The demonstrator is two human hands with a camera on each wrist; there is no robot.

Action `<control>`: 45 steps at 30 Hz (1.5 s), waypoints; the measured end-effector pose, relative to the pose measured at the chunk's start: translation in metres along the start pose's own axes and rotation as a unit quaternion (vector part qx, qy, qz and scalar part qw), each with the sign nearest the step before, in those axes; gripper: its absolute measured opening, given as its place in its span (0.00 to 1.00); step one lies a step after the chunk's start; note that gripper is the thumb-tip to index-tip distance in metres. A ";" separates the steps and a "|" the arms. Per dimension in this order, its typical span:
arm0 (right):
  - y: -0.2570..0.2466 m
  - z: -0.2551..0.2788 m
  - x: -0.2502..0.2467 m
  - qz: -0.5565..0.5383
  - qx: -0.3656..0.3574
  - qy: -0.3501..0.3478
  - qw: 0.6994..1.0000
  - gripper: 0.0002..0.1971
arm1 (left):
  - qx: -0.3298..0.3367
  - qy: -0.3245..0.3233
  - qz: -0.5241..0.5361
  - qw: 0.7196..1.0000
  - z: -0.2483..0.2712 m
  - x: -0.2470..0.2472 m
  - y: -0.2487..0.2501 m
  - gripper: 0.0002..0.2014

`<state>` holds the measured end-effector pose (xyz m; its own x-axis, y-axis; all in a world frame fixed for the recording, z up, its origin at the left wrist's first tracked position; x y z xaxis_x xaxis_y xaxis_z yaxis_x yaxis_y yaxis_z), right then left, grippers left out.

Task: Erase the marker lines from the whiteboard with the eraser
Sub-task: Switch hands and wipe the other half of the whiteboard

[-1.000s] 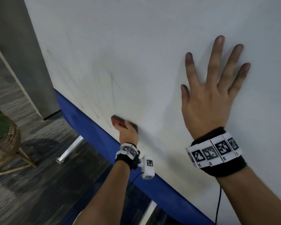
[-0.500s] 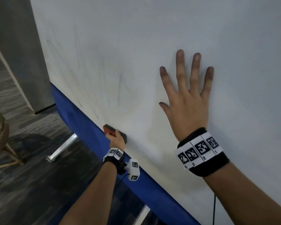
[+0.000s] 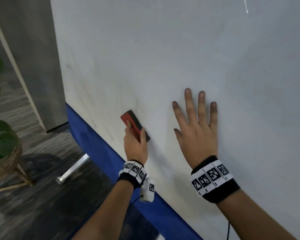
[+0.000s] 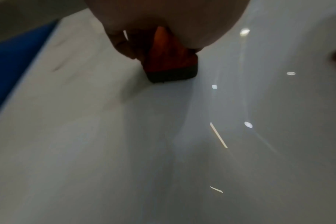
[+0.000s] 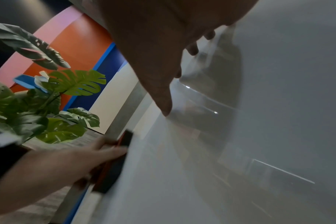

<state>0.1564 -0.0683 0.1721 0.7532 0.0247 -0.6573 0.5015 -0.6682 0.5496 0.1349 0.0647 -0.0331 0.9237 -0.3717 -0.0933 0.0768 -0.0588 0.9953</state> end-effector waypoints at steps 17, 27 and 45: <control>0.007 -0.038 -0.017 0.042 0.034 0.030 0.998 0.49 | -0.206 -0.013 -0.005 0.978 -0.038 -0.007 -0.097 0.30; -0.009 -0.064 -0.015 0.018 0.000 0.049 0.999 0.45 | 0.179 0.002 0.088 0.980 -0.069 -0.013 0.109 0.32; -0.024 -0.070 -0.008 -0.009 0.052 0.040 0.998 0.48 | 0.062 0.019 0.064 0.996 -0.093 -0.021 0.039 0.32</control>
<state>0.1679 -0.0006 0.1998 0.7785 0.0934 -0.6207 0.4710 -0.7406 0.4792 0.1534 0.1567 0.0105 0.9365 -0.3487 0.0372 -0.0869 -0.1279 0.9880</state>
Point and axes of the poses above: each hand's wrist, its own z-axis away from the middle knuckle, its own x-axis out of the palm, y = z × x, the point moved 6 cm from there along -z, towards the middle knuckle, and after that the axes turned 8 degrees about y, right-handed, at the moved point
